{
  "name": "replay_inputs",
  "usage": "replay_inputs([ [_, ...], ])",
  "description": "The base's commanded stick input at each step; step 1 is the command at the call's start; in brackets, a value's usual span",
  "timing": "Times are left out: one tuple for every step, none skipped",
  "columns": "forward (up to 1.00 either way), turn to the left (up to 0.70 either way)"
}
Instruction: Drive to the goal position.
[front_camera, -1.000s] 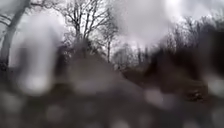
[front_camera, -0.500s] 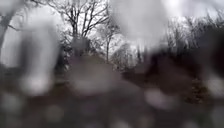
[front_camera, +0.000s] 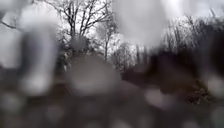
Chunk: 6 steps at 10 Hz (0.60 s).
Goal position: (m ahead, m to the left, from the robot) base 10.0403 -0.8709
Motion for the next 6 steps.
replay_inputs([
  [0.85, 0.13],
  [0.85, 0.00],
  [0.85, 0.00],
  [0.85, 0.00],
  [0.85, 0.00],
  [0.85, 0.00],
])
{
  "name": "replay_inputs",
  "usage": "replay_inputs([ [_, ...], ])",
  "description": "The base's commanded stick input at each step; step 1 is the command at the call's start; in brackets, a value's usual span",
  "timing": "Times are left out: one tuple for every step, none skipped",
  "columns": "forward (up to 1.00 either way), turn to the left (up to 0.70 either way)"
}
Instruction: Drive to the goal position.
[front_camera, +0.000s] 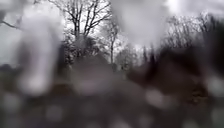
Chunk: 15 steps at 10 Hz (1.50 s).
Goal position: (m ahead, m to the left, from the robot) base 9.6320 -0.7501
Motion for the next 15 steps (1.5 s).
replay_inputs([
  [0.85, 0.00],
  [0.85, 0.00],
  [0.85, 0.00],
  [0.85, 0.00],
  [0.85, 0.00],
  [0.85, 0.00],
  [0.85, 0.00],
  [0.85, 0.00],
  [0.85, 0.00],
  [0.85, 0.16],
  [0.85, 0.33],
  [0.85, 0.34],
  [0.85, 0.20],
  [0.85, 0.00],
  [0.85, 0.00],
])
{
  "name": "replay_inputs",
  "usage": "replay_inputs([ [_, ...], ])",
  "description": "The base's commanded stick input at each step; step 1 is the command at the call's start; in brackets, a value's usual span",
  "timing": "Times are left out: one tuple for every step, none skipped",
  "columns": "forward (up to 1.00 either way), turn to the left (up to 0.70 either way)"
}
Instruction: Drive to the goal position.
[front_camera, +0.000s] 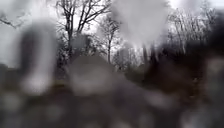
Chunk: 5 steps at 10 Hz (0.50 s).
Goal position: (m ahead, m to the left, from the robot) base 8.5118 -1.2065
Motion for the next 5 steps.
replay_inputs([
  [0.85, 0.00],
  [0.85, 0.00],
  [0.85, 0.00],
  [0.85, 0.00],
  [0.85, 0.00],
])
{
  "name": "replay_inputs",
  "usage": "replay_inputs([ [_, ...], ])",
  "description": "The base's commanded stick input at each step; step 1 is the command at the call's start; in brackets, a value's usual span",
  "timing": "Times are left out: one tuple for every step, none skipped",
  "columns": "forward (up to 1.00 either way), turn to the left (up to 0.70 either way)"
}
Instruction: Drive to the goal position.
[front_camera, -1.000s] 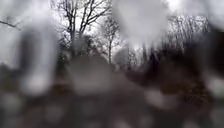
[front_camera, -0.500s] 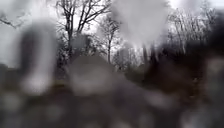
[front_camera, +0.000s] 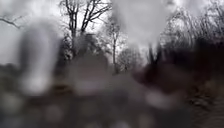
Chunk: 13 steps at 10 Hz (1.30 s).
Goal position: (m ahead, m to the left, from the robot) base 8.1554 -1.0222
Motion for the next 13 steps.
replay_inputs([
  [0.85, 0.00],
  [0.85, 0.00],
  [0.85, 0.00],
  [0.85, 0.00],
  [0.85, 0.00],
  [0.85, 0.00],
  [0.85, 0.00],
  [0.85, 0.00],
  [0.85, 0.00],
  [0.85, 0.00],
  [0.85, 0.12],
  [0.85, 0.34],
  [0.85, 0.23],
])
